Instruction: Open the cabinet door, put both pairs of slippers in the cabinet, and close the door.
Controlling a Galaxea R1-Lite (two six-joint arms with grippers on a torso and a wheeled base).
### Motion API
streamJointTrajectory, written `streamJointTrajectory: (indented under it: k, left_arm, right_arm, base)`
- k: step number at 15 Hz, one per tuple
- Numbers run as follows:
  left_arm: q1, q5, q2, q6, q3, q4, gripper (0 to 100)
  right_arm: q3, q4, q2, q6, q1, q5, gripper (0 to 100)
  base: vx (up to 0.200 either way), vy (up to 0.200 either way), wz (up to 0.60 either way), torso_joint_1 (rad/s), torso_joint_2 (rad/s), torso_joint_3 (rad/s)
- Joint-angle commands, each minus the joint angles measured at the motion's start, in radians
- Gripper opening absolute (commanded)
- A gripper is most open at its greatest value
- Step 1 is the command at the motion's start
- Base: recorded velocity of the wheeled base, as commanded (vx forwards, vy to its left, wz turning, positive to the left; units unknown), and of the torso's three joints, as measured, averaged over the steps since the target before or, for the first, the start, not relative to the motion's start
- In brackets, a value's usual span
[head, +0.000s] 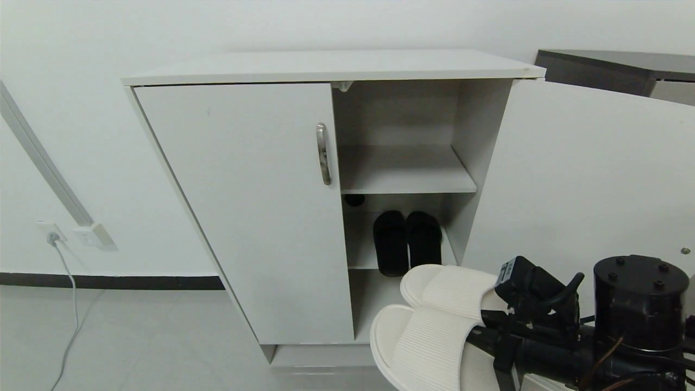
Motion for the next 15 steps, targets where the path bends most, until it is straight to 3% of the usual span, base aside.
streamJointTrajectory:
  k: [1, 11, 13, 15]
  left_arm:
    - [0.000, 0.000, 0.001, 0.000, 0.000, 0.000, 0]
    - [0.000, 0.002, 0.001, 0.000, 0.000, 0.000, 0]
    - [0.000, 0.002, 0.001, 0.000, 0.000, 0.000, 0]
    - [0.000, 0.002, 0.001, 0.000, 0.000, 0.000, 0]
  right_arm:
    - [-0.001, -0.003, 0.003, 0.000, 0.001, 0.001, 0]
    - [-0.008, -0.012, 0.032, 0.000, 0.015, -0.019, 0]
    - [-0.099, -0.013, 0.113, 0.087, 0.081, -0.239, 0]
    - [-0.254, 0.019, 0.236, 0.314, 0.203, -0.518, 0]
  base:
    - [0.000, 0.000, 0.00, 0.002, 0.17, 0.159]
    - [0.000, 0.000, 0.00, 0.001, 0.01, 0.013]
    - [0.000, 0.000, 0.00, 0.000, 0.00, 0.000]
    - [0.000, 0.000, 0.00, 0.000, 0.00, 0.000]
